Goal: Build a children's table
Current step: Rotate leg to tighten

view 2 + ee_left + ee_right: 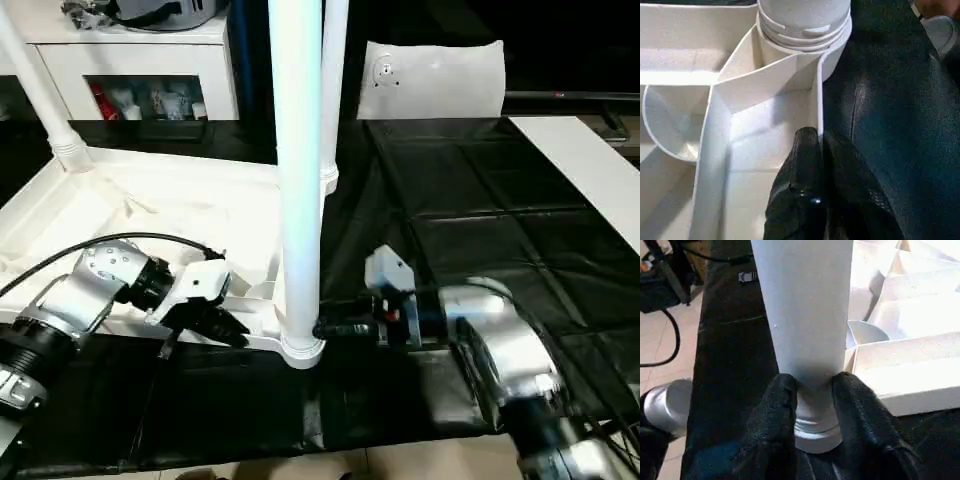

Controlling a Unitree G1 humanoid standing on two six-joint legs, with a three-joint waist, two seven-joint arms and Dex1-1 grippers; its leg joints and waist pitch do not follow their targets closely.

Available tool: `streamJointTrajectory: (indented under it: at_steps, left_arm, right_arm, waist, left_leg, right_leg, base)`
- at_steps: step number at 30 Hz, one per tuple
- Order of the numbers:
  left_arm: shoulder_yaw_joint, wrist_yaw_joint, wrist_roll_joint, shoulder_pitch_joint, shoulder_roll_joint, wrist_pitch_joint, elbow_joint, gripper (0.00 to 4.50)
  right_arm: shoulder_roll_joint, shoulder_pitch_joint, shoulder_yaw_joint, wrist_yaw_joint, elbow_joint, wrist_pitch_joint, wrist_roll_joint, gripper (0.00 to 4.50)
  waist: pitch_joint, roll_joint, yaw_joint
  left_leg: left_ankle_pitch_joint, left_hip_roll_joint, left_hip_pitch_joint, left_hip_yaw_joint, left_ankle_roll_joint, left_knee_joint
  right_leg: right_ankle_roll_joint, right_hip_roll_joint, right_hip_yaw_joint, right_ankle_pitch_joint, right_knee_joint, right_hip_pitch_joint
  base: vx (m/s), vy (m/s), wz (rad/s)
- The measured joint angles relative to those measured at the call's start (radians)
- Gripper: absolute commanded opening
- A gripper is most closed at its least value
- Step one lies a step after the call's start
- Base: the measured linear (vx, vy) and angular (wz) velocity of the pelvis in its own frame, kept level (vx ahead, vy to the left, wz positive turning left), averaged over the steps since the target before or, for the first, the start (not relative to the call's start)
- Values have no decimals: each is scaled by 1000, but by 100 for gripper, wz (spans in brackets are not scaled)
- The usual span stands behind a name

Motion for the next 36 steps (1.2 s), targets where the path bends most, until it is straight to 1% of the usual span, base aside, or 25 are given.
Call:
streamJointTrajectory:
  at_steps: [2,4,6,9,11,14,16,19,22,24,27,28,31,33,36]
  left_arm:
    - [6,4,0,11,2,1,-6,0]
    - [7,9,2,12,5,1,-8,0]
    - [7,12,2,14,5,1,-8,0]
    - [8,14,2,17,6,3,-15,0]
    - [10,14,2,21,6,4,-22,0]
    - [10,10,2,22,7,4,-26,0]
    - [11,9,2,22,8,4,-26,0]
    - [11,9,3,23,8,6,-28,0]
    - [14,8,3,25,11,10,-28,0]
    - [15,10,3,26,10,10,-29,0]
    - [11,14,2,26,-7,10,-39,0]
    - [5,15,2,26,-11,10,-43,0]
    - [0,15,1,26,-20,9,-50,0]
    - [-1,15,1,26,-19,9,-52,0]
    - [-1,15,1,26,-18,9,-52,0]
  right_arm:
    - [6,3,1,-15,-7,-2,-8,99]
    - [11,2,-1,-26,-9,20,-6,99]
    - [15,2,-4,-30,-9,40,0,127]
    - [15,0,-8,-38,-7,45,0,137]
    - [14,-1,-8,-35,-6,45,0,165]
    - [12,-4,-8,-40,-5,45,-1,184]
    - [13,-4,-8,-43,-5,42,-5,209]
    - [17,-4,-10,-56,-5,41,-10,229]
    - [24,-4,-10,-65,-6,44,-10,263]
    - [36,-4,-2,-61,-12,50,-4,272]
    - [73,-5,22,-64,-31,50,7,272]
    - [75,-6,29,-62,-41,49,9,272]
    - [77,-8,35,-57,-48,48,11,272]
    - [77,-8,37,-57,-48,46,9,272]
    - [77,-8,38,-59,-48,46,9,272]
  waist:
    - [0,0,-2]
    - [0,0,-5]
    - [0,0,-8]
    - [0,0,-12]
    - [0,0,-14]
    - [0,0,-16]
    - [0,0,-17]
    - [0,0,-18]
    - [0,0,-23]
    - [0,0,-23]
    - [0,0,-19]
    - [0,0,-12]
    - [0,-1,-1]
    - [0,-1,2]
    - [0,-1,2]
  left_leg:
    - [0,0,0,0,0,0]
    - [0,0,1,0,0,0]
    - [0,0,1,0,0,0]
    - [0,0,0,0,0,1]
    - [0,0,0,0,0,1]
    - [0,0,0,0,0,1]
    - [0,0,0,0,0,1]
    - [0,0,0,0,0,1]
    - [0,0,0,0,0,1]
    - [0,0,0,0,0,1]
    - [0,-1,-1,-1,0,1]
    - [0,-1,-1,0,0,1]
    - [0,-2,-1,0,1,1]
    - [0,-1,-1,0,1,1]
    - [0,-1,-2,0,1,1]
  right_leg:
    - [0,0,0,0,0,0]
    - [0,0,0,0,0,0]
    - [0,0,0,0,0,1]
    - [0,0,0,0,-1,1]
    - [0,0,0,0,-1,1]
    - [0,0,0,0,-1,1]
    - [0,0,0,0,-1,1]
    - [0,0,0,0,-1,1]
    - [0,0,0,0,-1,1]
    - [0,0,0,0,0,1]
    - [0,-1,0,0,-1,1]
    - [0,-1,1,0,-1,1]
    - [-3,-1,3,2,-1,1]
    - [-3,-1,3,1,-1,1]
    - [-2,-1,3,1,0,1]
  base:
    - [0,0,0]
    - [0,0,0]
    - [0,0,0]
    - [0,0,0]
    - [0,0,0]
    - [0,0,0]
    - [0,0,0]
    - [0,0,0]
    - [0,0,0]
    - [0,0,0]
    - [0,0,0]
    - [0,0,0]
    - [0,0,0]
    - [0,0,0]
    - [0,0,0]
